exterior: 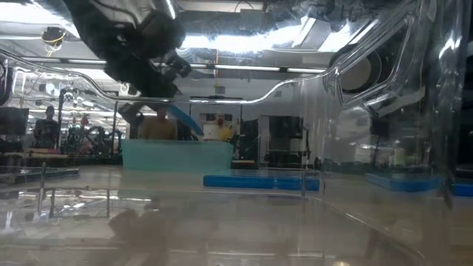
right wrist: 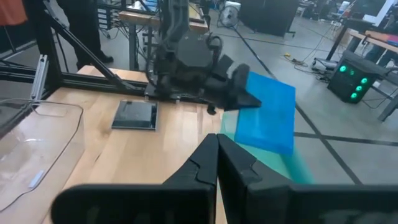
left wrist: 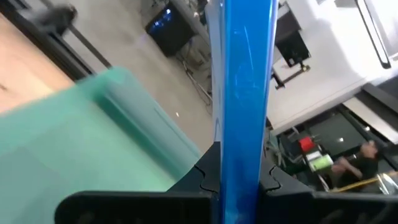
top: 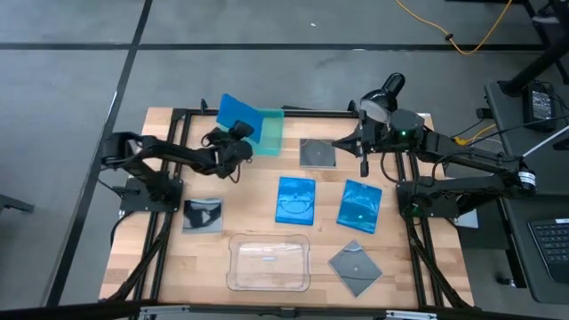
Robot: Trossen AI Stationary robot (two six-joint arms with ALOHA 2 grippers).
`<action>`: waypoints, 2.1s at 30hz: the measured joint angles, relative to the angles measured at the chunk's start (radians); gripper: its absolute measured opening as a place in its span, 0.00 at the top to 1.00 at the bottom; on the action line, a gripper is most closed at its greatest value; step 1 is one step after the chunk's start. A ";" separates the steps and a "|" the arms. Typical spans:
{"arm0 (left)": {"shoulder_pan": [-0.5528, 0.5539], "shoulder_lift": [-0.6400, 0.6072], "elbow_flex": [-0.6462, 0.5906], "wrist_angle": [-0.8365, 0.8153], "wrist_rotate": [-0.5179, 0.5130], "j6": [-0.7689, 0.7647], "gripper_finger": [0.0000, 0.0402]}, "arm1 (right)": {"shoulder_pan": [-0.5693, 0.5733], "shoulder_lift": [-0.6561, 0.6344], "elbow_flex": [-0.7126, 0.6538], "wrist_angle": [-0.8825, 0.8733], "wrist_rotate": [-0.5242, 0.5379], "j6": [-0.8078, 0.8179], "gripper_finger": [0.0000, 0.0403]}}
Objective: Pick & place jewel cases by type
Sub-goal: Put the left blue cd case into the green bin
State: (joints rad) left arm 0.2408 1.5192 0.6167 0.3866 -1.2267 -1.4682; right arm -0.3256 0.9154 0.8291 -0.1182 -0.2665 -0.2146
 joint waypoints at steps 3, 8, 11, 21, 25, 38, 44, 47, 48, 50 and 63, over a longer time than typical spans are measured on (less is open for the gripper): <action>0.027 0.060 0.000 0.168 0.069 0.119 0.97 | 0.000 0.000 0.000 -0.026 0.000 -0.001 0.98; 0.060 0.143 0.002 0.384 0.154 0.252 0.97 | 0.000 0.000 0.000 -0.052 0.000 -0.003 0.98; 0.071 0.180 0.016 0.408 0.197 0.267 0.97 | 0.000 0.000 0.000 -0.052 0.000 -0.008 0.98; 0.078 0.234 0.053 0.403 0.247 0.319 0.97 | -0.019 -0.002 0.000 -0.058 0.000 -0.011 0.98; 0.078 0.238 0.053 0.399 0.251 0.337 0.97 | -0.031 -0.003 0.000 -0.068 -0.020 -0.010 0.98; 0.078 0.240 0.052 0.363 0.299 0.375 0.96 | -0.038 -0.003 0.000 -0.068 -0.026 -0.020 0.98; 0.078 0.240 0.052 0.341 0.325 0.401 0.89 | -0.039 -0.003 0.000 -0.068 -0.026 -0.037 0.98; 0.078 0.240 0.052 0.345 0.337 0.440 0.86 | -0.039 -0.003 0.000 -0.068 -0.026 -0.051 0.98; 0.074 0.240 0.052 0.353 0.336 0.457 0.84 | -0.039 -0.003 0.000 -0.068 -0.026 -0.053 0.98; 0.069 0.240 0.052 0.380 0.337 0.503 0.81 | -0.039 -0.003 0.000 -0.068 -0.026 -0.054 0.98; 0.060 0.239 0.052 0.448 0.357 0.648 0.62 | -0.085 -0.003 0.000 -0.070 -0.077 -0.056 0.98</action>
State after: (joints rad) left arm 0.3008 1.7582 0.6685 0.8342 -0.8701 -0.8198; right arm -0.4101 0.9127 0.8291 -0.1883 -0.3435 -0.2703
